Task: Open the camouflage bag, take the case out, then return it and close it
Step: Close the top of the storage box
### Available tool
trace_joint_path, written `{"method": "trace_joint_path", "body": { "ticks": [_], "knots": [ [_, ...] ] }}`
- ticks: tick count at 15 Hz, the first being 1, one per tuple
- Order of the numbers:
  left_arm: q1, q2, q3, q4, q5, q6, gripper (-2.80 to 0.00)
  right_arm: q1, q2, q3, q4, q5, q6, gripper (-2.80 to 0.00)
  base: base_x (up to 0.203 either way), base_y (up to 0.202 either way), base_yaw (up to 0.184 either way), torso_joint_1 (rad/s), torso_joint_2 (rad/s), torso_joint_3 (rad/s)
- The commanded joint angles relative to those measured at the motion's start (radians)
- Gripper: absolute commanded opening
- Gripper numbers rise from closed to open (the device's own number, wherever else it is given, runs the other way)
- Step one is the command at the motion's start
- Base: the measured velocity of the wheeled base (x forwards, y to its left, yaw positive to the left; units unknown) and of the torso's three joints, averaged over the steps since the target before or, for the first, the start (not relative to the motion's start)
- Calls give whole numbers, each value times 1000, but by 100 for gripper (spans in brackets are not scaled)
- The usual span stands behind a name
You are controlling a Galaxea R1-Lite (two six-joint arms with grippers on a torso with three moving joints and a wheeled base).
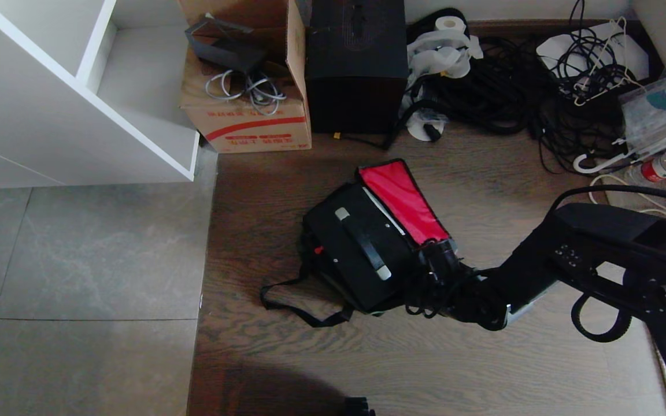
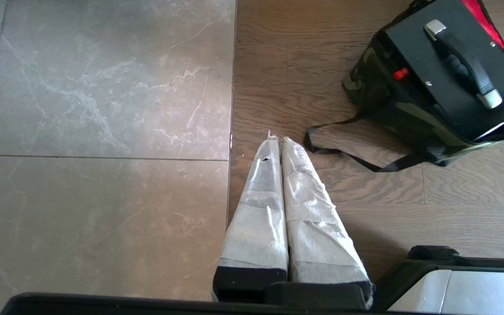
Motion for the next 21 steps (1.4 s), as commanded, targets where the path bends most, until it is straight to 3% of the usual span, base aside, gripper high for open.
{"method": "trace_joint_path", "body": {
  "ticks": [1, 4, 8, 12, 14, 15, 21],
  "knots": [
    [0, 0, 9, -1, -1, 1, -280, -55, -25, 6, -3, 8, -84, -280, 0, 0, 0, 0, 0, 0],
    [0, 0, 9, -1, -1, 0, -280, -168, -42, 0, -9, 66, -259, -280, 0, 0, 0, 0, 0, 0],
    [0, 0, 9, -1, -1, 1, -280, -336, -53, -61, -32, 237, -490, -280, 0, 0, 0, 0, 0, 0],
    [0, 0, 11, -1, -1, 1, -280, -403, -53, -155, -19, 339, -519, -280, 0, 0, 0, 0, 0, 0],
    [0, 0, 9, -1, -1, 0, -280, -406, -56, -167, -18, 353, -529, -280, 0, 0, 0, 0, 0, 0],
    [0, 0, 9, -1, 1, 1, -280, -406, -64, -153, -11, 354, -522, 0, 0, 0, 0, 0, 0, 0],
    [0, 0, 9, -1, -1, 1, -280, -355, -151, 28, -81, 358, -518, 0, 0, 0, 0, 0, 0, 0]
  ]
}}
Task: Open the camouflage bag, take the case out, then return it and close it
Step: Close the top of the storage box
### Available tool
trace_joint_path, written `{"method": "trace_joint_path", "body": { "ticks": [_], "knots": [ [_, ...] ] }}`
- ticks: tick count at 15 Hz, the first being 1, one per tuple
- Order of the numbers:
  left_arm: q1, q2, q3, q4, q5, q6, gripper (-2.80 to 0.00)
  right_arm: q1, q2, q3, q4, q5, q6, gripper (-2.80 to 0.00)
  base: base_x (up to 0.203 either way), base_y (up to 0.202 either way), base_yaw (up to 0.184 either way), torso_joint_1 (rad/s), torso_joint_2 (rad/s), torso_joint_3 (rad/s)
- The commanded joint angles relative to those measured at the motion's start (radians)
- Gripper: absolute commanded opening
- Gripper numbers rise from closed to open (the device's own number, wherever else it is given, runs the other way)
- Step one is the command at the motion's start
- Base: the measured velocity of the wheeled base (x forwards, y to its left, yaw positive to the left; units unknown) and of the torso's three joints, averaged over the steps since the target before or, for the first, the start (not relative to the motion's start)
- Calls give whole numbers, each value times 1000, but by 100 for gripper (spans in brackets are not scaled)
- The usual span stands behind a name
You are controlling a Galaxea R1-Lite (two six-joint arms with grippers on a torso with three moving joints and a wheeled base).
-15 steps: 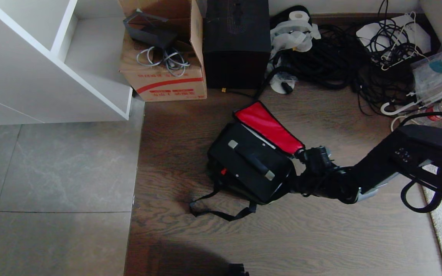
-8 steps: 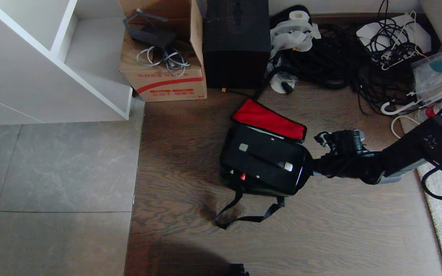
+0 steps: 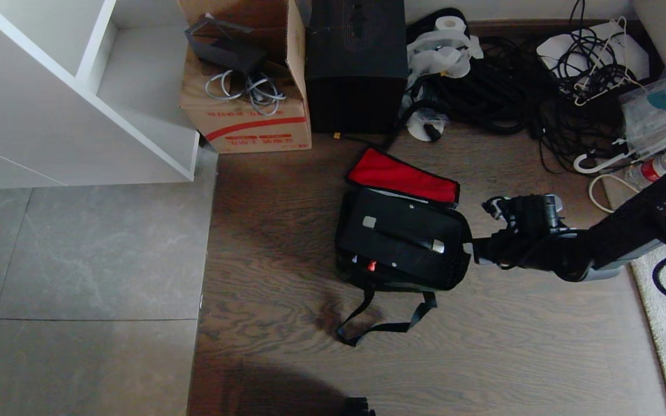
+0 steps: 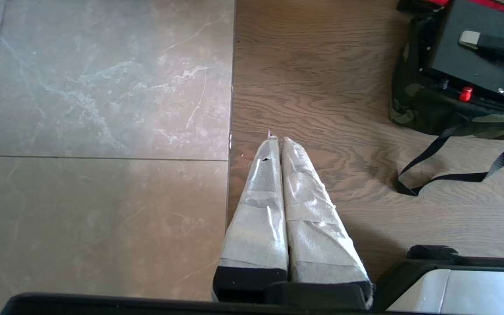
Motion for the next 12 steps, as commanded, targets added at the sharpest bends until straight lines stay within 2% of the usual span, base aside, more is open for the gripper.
{"method": "trace_joint_path", "body": {
  "ticks": [1, 5, 7, 9, 12],
  "knots": [
    [0, 0, 9, -1, 1, -1, -280, 40, -65, 105, -34, 3, -2, 0, 0, 0, 0, 0, 0, 0],
    [0, 0, 9, -1, 0, -1, -280, 159, -137, 226, -71, 12, 6, 0, 0, 0, 0, 0, 0, 0],
    [0, 0, 9, -1, 0, 0, -280, 199, -151, 252, -88, 12, 46, 0, 0, 0, 0, 0, 0, 0],
    [0, 0, 9, -1, 0, -1, -280, 275, -149, 288, -100, 10, 139, 0, 0, 0, 0, 0, 0, 0],
    [0, 0, 9, -1, 0, 0, -280, 307, -117, 287, -104, 7, 143, 0, 0, 0, 0, 0, 0, 0]
  ]
}}
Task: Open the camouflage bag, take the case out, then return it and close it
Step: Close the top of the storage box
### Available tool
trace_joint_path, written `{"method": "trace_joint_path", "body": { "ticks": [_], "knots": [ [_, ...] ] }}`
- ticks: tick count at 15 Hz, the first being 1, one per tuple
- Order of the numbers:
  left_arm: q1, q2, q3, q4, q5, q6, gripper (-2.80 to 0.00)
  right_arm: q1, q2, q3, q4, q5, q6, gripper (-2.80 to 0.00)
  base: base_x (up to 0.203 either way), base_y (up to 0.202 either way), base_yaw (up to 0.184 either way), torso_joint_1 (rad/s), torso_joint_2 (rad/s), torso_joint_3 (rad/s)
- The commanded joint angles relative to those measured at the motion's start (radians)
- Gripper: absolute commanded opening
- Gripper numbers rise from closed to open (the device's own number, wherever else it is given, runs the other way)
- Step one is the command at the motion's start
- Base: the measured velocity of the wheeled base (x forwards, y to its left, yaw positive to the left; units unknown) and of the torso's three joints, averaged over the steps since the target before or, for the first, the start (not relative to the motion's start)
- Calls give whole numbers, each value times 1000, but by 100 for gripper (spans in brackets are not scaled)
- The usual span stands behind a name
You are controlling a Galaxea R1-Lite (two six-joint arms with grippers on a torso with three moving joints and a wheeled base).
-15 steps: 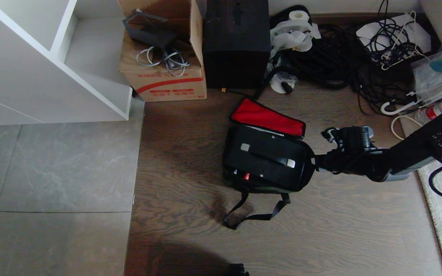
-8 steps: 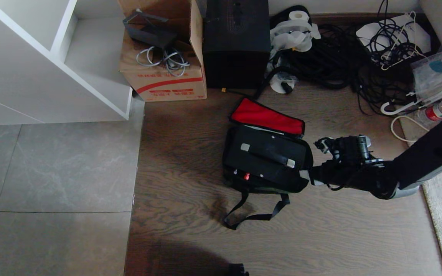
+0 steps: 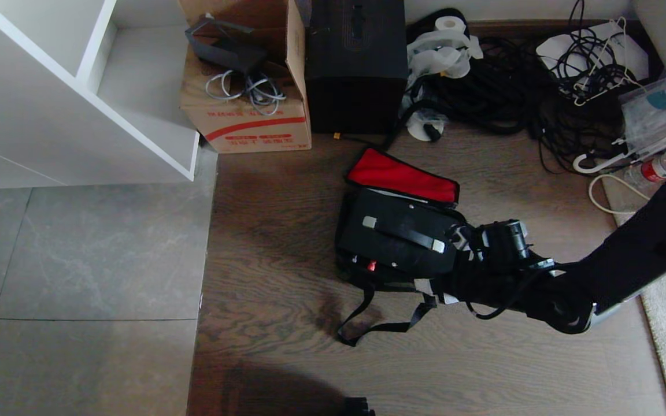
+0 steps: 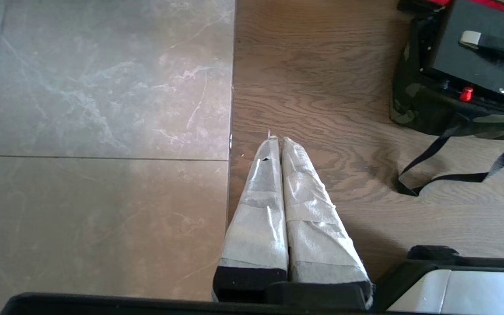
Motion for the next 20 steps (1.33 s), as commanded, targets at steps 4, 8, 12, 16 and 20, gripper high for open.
{"method": "trace_joint_path", "body": {
  "ticks": [4, 8, 12, 16, 20],
  "knots": [
    [0, 0, 9, -1, -1, 0, -280, 45, 87, -16, -83, -2, -12, 0, 0, 0, 0, 0, 0, 0],
    [0, 0, 11, -1, 1, 0, -280, 49, 155, -40, -143, -10, -40, 0, 0, 0, 0, 0, 0, 0],
    [0, 0, 11, -1, 1, 0, -280, 48, 182, -63, -130, -41, -41, 0, 0, 0, 0, 0, 0, 0],
    [0, 0, 9, -1, 1, 0, -280, 47, 180, -65, -115, -41, -62, 0, 0, 0, 0, 0, 0, 0],
    [0, 0, 11, -1, 1, 0, -280, 48, 206, -69, -126, -88, -63, 0, 0, 0, 0, 0, 0, 0]
  ]
}}
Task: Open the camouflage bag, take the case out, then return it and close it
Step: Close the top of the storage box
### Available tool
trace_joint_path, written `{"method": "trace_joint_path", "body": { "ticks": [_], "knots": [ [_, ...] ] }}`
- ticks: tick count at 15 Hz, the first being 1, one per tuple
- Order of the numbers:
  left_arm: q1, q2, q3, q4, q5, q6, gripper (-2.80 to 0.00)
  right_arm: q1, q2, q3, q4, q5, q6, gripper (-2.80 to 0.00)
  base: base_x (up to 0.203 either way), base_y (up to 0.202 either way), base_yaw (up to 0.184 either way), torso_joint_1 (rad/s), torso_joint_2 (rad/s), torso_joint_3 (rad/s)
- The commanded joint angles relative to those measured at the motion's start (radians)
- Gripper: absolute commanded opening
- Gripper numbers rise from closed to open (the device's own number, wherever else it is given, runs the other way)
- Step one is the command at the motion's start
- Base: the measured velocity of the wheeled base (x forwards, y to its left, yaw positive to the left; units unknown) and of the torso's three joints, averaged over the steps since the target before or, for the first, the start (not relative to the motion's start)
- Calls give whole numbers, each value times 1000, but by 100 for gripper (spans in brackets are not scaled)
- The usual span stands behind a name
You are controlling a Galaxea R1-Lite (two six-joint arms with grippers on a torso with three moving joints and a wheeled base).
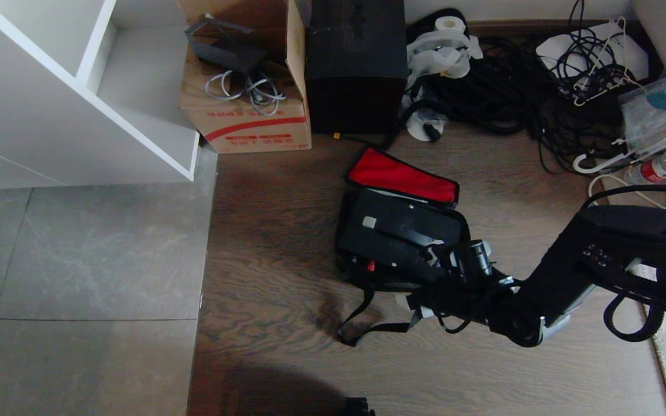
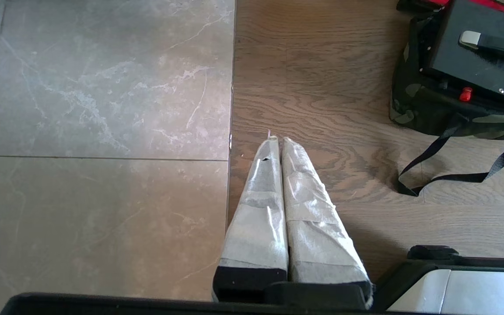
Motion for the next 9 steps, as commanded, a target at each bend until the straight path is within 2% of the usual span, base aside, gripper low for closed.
{"method": "trace_joint_path", "body": {
  "ticks": [1, 9],
  "knots": [
    [0, 0, 11, -1, 0, 0, -280, 0, 18, -1, -9, -7, 1, 0, 0, 0, 0, 0, 0, 0],
    [0, 0, 11, -1, -1, -1, -280, 0, 38, 2, -9, -10, 6, 0, 0, 0, 0, 0, 0, 0]
  ]
}}
